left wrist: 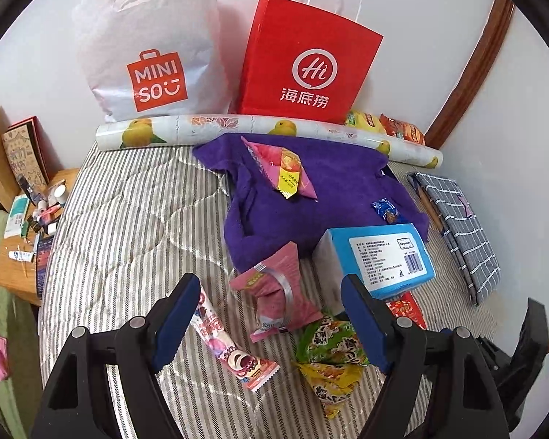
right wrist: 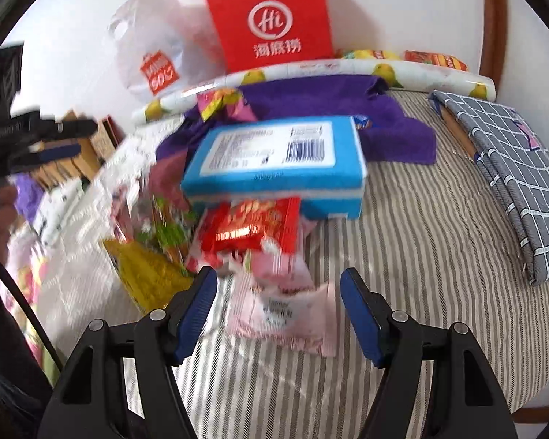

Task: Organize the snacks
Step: 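Move the right tool to the pink JOWO packet while the left tool reaches the white ice-cream packet, then grasp the pink JOWO packet with the right tool while the left tool grasps the white ice-cream packet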

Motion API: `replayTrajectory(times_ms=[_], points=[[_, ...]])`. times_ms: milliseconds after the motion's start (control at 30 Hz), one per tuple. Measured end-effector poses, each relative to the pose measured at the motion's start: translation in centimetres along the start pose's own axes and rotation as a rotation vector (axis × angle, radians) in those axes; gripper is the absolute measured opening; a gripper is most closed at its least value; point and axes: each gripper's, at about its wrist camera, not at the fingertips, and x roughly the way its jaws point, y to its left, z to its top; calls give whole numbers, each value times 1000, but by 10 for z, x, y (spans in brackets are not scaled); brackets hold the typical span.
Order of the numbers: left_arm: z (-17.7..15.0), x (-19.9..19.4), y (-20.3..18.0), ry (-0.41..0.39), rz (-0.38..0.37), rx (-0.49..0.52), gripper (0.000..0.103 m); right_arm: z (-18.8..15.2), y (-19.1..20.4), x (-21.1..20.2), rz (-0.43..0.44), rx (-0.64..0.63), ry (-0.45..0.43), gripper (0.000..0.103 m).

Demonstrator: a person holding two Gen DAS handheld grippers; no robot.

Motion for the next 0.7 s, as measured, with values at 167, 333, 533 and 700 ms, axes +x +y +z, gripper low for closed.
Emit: replayTrajectory(times_ms=[167, 333, 533, 700], points=[[-10, 1, 9, -14, -21, -27, 78, -17, 0, 15, -12, 31, 37, 76], [-21, 9, 18, 4, -12, -36, 78, -24, -2, 30, -23, 88, 29, 78], [-28, 18, 33, 17, -12, -90, 78, -26, 11, 36, -74, 27, -11, 73], [-40, 28, 39, 53, 2, -88, 78, -28, 7, 28, -18, 19, -29, 63]])
